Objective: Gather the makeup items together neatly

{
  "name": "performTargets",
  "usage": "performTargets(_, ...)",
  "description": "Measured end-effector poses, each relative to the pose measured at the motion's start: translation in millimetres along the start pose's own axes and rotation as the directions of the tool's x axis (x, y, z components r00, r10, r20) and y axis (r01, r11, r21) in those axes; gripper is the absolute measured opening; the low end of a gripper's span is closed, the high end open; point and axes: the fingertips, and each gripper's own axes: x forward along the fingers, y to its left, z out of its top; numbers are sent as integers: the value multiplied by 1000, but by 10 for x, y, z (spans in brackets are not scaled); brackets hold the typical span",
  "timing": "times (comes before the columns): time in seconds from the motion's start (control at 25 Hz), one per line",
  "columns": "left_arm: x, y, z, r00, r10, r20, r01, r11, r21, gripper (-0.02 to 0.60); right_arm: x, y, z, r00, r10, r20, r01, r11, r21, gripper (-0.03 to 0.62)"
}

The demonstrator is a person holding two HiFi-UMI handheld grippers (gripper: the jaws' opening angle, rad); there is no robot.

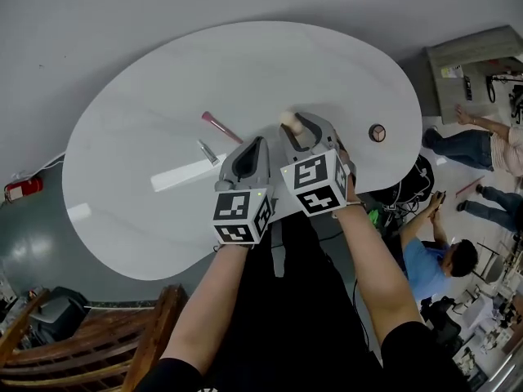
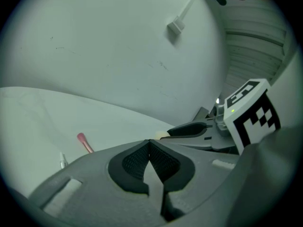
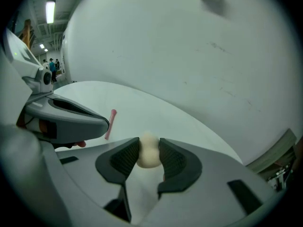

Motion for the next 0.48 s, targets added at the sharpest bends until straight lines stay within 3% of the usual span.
performTargets(0.48, 101, -759, -171, 995, -91, -42, 93, 994, 62, 8, -607, -352, -363, 993, -54, 109, 28, 974, 226, 144)
